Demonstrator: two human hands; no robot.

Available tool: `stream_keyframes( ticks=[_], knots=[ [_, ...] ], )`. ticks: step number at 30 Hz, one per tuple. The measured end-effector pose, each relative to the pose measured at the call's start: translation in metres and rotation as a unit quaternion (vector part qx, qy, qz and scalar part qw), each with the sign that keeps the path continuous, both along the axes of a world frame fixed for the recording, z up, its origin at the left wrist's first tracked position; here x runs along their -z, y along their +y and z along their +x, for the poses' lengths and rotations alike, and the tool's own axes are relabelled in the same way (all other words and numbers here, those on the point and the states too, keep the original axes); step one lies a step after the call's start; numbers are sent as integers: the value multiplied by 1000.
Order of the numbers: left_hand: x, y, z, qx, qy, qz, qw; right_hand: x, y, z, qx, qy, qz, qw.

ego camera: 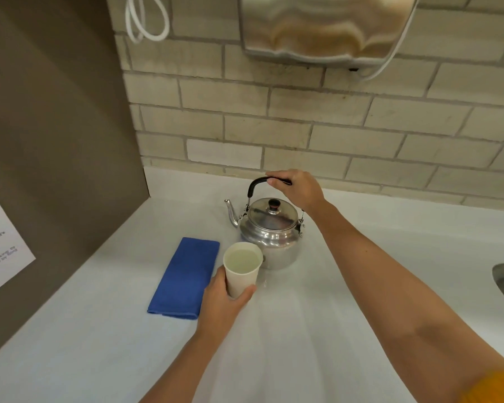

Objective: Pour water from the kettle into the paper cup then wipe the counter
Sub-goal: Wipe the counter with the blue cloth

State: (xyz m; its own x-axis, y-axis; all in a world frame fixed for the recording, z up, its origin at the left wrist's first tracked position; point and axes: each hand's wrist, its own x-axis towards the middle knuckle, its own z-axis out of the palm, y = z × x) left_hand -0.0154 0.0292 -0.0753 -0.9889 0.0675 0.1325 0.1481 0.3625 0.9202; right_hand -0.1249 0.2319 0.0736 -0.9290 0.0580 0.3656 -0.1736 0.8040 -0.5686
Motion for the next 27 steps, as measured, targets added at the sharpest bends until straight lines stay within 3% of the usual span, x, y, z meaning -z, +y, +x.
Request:
stream_keyframes(
  ticks=[3,7,12,20,23,27],
  knots=[
    [-8,-1,3,21,-24,-3,1000,-3,-3,21,37,60,86,994],
    [-23,-11,9,40,-31,-49,998,13,-16,78,71,127,37,989],
    [-36,-40,18,77,-18,-136,988,61,-32,148,59,47,74,994],
    [-51,-75,-6,55,55,-147,986,130,-37,199,165,-87,143,972],
    [-46,-79,-40,39,63,-215,974,150,-34,209,209,-161,177,948],
    [-28,-75,-78,63,37,-369,926,159,-33,213,220,-168,169,946]
  ],
)
